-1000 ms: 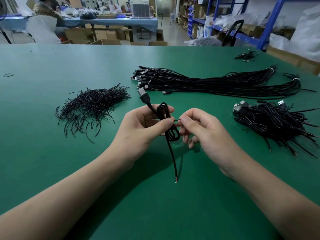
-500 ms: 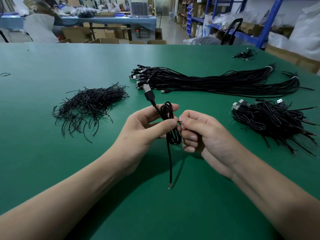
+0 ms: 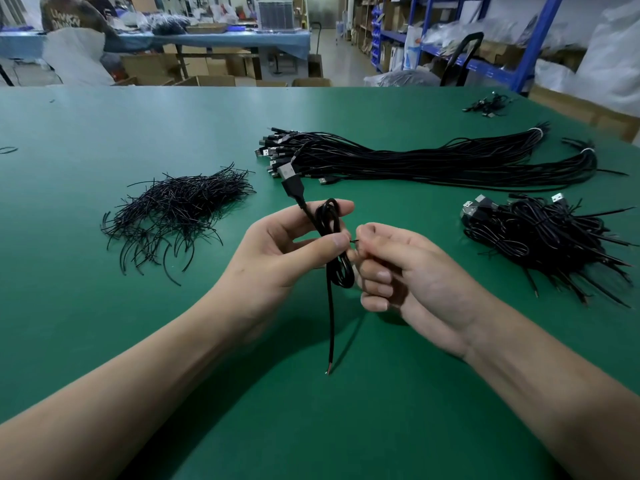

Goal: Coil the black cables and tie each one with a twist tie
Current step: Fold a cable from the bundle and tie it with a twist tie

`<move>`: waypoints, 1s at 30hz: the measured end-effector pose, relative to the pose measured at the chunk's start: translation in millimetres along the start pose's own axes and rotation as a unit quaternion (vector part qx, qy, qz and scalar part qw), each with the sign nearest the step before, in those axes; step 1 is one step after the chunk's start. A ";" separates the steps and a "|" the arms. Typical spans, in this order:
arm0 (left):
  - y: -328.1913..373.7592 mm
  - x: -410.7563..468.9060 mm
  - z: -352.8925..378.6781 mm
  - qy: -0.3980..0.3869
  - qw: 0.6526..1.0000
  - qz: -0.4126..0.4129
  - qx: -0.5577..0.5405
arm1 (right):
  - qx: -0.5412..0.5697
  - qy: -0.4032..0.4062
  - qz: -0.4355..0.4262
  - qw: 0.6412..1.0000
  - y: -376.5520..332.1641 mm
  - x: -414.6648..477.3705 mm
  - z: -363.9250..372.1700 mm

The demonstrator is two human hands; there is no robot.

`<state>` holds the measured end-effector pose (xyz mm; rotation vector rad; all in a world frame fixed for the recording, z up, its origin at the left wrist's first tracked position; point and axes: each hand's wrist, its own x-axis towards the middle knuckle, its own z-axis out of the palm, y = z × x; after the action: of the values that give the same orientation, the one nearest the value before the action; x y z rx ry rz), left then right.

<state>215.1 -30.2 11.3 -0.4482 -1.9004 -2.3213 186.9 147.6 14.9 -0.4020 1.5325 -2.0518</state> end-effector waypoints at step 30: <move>-3.2 -6.3 10.7 0.059 0.976 0.066 0.197 | -0.210 0.190 -0.117 0.952 13.9 2.2 18.2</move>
<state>221.9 -19.8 8.2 -0.3674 -2.1269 -1.7858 198.3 129.2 7.2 -0.3733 2.2680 -2.0525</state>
